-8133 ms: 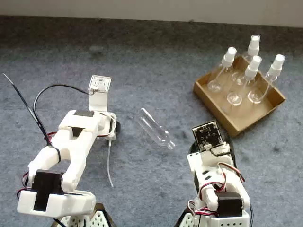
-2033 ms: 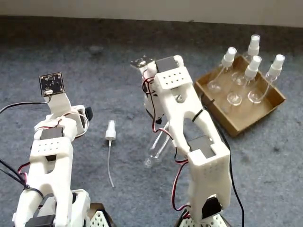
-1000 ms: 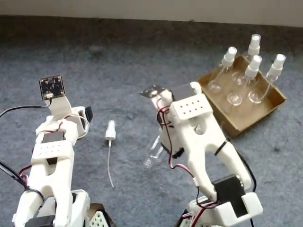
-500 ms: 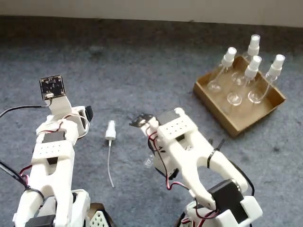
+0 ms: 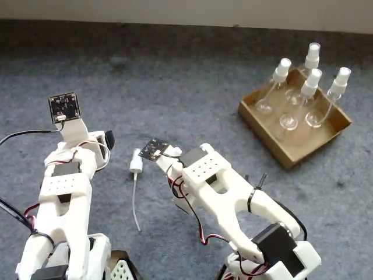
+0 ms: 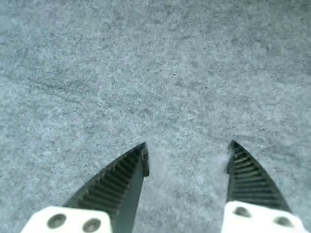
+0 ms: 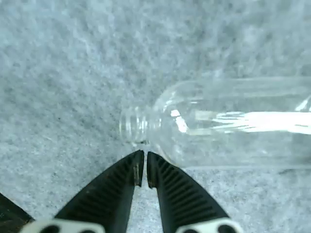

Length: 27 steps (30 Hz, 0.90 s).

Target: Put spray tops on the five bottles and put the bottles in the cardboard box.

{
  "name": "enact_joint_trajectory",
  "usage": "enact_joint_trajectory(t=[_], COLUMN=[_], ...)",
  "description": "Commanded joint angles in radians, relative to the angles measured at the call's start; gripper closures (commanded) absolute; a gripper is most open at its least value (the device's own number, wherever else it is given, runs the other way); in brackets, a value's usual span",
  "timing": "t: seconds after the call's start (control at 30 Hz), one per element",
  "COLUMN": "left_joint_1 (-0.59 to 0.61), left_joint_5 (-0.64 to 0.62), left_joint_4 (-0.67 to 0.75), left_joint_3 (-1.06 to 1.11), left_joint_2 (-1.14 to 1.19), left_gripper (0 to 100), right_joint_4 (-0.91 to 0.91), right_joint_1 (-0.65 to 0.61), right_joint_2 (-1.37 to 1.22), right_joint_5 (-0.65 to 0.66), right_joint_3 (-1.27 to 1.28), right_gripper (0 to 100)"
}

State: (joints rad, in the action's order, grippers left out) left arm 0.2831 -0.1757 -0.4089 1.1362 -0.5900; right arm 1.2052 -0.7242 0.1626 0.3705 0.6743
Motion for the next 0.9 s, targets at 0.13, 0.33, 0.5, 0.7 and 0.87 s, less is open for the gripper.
enact_joint_trajectory(t=[0.13,0.33,0.5,0.7,0.87], left_joint_1=[0.012,0.008,0.01,0.01,0.01], left_joint_5=[-0.008,-0.008,-0.008,-0.008,-0.008], left_joint_4=[0.017,0.02,0.02,0.02,0.02], left_joint_3=[-0.01,-0.01,-0.007,-0.008,-0.007], left_joint_2=[-0.031,-0.031,-0.031,-0.031,-0.031], left_gripper=[76,76,76,76,76], right_joint_4=[0.171,0.091,-0.073,-0.196,-0.302], right_joint_1=[-0.013,-0.025,-0.025,-0.025,-0.025], right_joint_2=[0.044,0.042,0.042,0.042,0.042], right_joint_5=[0.003,0.003,0.003,0.0,-0.195], right_joint_3=[-0.013,0.016,0.107,0.139,0.136], right_gripper=[99.3,99.3,99.3,99.3,99.3])
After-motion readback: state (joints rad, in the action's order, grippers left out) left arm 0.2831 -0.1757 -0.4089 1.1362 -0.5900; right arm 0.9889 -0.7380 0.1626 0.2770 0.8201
